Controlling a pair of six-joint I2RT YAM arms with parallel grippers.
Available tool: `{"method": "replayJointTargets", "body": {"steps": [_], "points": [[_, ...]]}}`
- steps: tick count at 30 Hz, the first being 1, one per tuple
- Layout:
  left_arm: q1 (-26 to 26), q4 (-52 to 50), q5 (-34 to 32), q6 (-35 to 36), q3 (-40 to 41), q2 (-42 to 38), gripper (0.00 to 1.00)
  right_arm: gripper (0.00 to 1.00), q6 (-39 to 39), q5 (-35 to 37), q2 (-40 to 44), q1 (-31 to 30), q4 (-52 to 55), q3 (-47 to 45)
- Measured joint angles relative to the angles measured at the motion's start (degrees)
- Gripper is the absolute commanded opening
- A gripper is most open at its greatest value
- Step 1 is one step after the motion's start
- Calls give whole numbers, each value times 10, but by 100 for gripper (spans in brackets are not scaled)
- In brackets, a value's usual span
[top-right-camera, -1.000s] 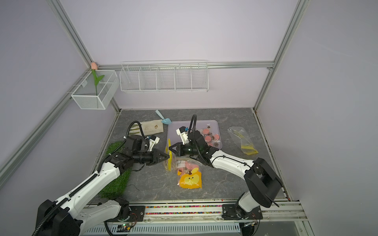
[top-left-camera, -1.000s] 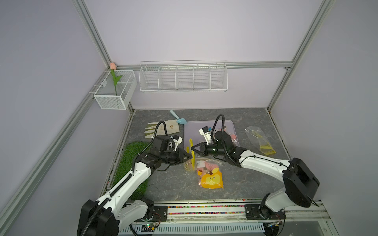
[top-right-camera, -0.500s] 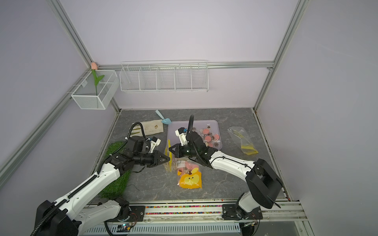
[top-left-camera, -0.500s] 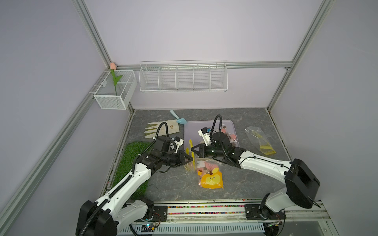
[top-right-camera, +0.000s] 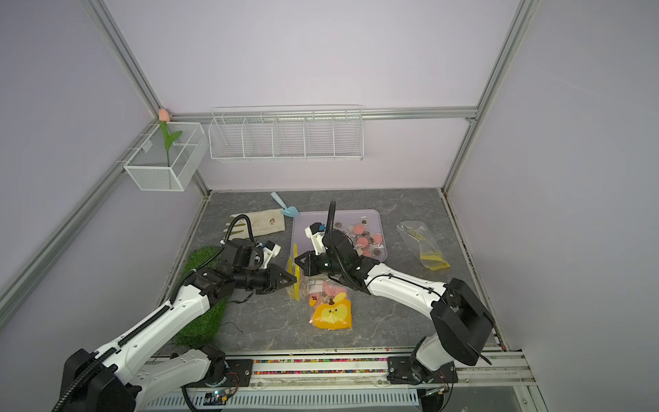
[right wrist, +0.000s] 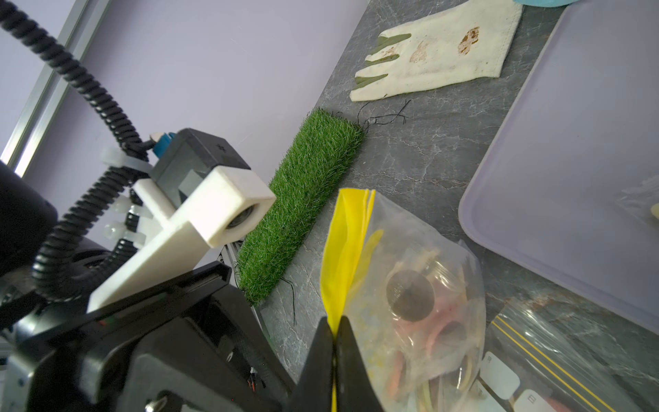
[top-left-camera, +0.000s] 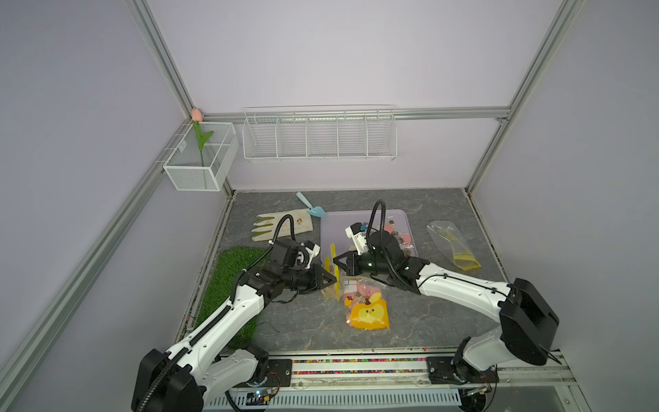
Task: Pour cookies out of the ziploc bag
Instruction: Open the ziploc bag at the center of the board.
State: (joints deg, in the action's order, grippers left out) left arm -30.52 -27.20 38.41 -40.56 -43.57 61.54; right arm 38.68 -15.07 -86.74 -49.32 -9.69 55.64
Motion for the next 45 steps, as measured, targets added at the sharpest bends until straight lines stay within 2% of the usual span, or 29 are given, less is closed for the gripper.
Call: {"method": "replayJointTargets", "body": {"steps": [9,12,15,19,22,28,33,45], "points": [[-10,14,0,-13,4,12,8,7,-2,16,0,-9,18,7],[-10,15,0,-14,4,13,0,9,-3,21,0,-10,22,8],[-10,14,-3,-12,4,13,0,18,-7,22,1,-10,28,10],[-10,9,-11,-12,4,7,0,43,-13,18,15,-10,42,10],[-10,-2,-17,-12,1,-2,0,49,-22,10,38,-10,58,10],[-10,-18,-26,-8,-22,0,0,45,-40,-13,82,-10,84,2],[-10,-18,-28,-8,-32,8,0,43,-44,-37,87,-11,98,-13],[-21,-32,-48,-8,-33,19,0,33,-22,-50,33,-15,94,-15]]}}
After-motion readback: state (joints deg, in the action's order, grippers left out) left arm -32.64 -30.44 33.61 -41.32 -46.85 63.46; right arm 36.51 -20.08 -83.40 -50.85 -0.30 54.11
